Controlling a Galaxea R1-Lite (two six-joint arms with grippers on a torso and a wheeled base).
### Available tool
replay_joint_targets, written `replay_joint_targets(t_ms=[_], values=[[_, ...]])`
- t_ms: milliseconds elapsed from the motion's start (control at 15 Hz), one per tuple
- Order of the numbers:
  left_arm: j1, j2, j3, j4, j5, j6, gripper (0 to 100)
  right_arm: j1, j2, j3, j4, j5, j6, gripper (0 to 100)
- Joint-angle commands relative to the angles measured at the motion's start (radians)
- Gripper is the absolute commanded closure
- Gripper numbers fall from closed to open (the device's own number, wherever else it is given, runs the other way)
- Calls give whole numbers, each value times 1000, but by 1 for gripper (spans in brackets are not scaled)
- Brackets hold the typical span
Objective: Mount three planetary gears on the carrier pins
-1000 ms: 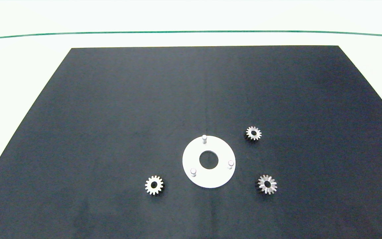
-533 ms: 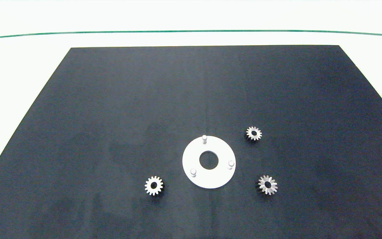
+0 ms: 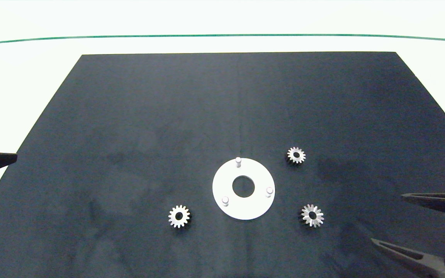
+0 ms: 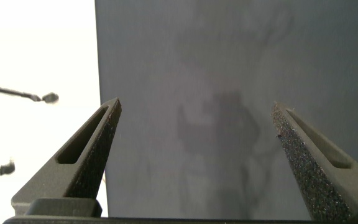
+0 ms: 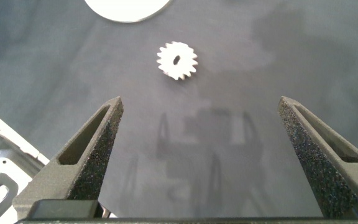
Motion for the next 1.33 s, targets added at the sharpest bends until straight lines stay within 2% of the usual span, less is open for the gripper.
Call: replay_joint_targets(t_ms=[67,267,333,400,733,1333], values=[[1,7,1,8,1,1,0,56,218,-63,-23,-7,-22,0],[-1,-1,1,20,1,3,0,56,299,-95,-14,-72,-107,0],[-2,-4,1,26,1,5,0,56,319,-97,-14,-87,-140,0],[-2,-7,2,26,1,5,0,54,335,-97,-14,-98,-159,0],[-4,-19,2,27,1,6,0,70,428,-124,-26,-101,-162,0],[-8,-60,8,27,1,9,0,120,467,-164,-37,-98,-159,0]])
